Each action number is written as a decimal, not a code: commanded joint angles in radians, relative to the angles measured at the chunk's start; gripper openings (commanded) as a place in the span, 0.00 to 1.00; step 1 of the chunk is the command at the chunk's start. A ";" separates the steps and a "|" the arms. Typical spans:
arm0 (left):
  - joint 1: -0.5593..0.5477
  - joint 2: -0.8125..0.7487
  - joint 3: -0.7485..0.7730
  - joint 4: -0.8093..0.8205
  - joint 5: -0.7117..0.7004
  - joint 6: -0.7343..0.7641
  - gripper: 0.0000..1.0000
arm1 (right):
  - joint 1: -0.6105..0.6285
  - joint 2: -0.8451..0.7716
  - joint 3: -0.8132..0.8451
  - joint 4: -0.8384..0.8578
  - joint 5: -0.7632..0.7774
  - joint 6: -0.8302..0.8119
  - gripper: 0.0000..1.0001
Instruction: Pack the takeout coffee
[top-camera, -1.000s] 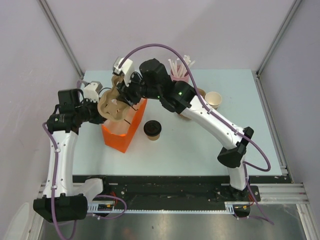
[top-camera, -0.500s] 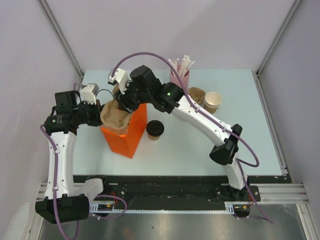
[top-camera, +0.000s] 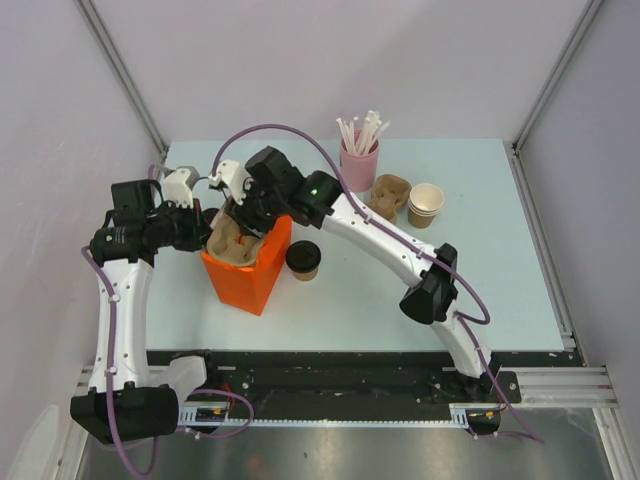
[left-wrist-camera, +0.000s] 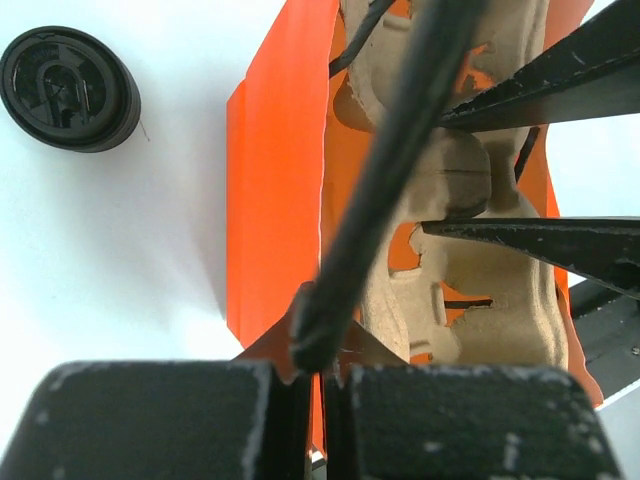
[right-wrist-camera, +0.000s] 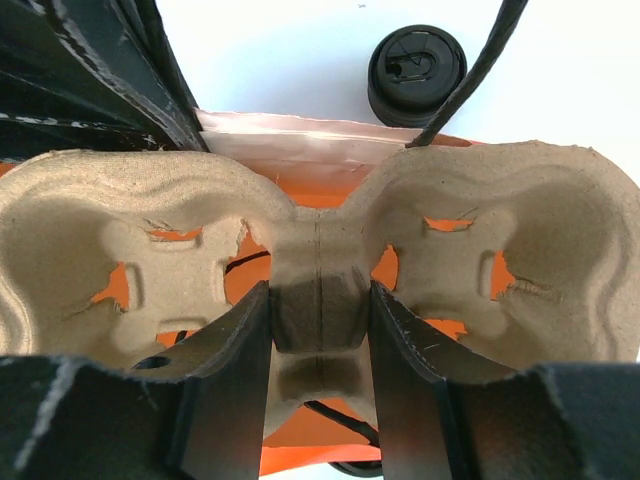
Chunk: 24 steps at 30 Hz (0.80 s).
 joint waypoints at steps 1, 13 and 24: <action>0.006 -0.006 0.024 0.023 -0.008 0.040 0.00 | -0.012 0.061 0.013 -0.067 0.005 -0.022 0.00; 0.007 -0.018 -0.020 0.085 -0.068 0.049 0.00 | 0.011 0.055 -0.036 -0.109 0.093 0.099 0.00; -0.002 -0.015 -0.028 0.083 0.028 0.084 0.00 | 0.058 0.002 0.010 -0.007 0.055 0.137 0.00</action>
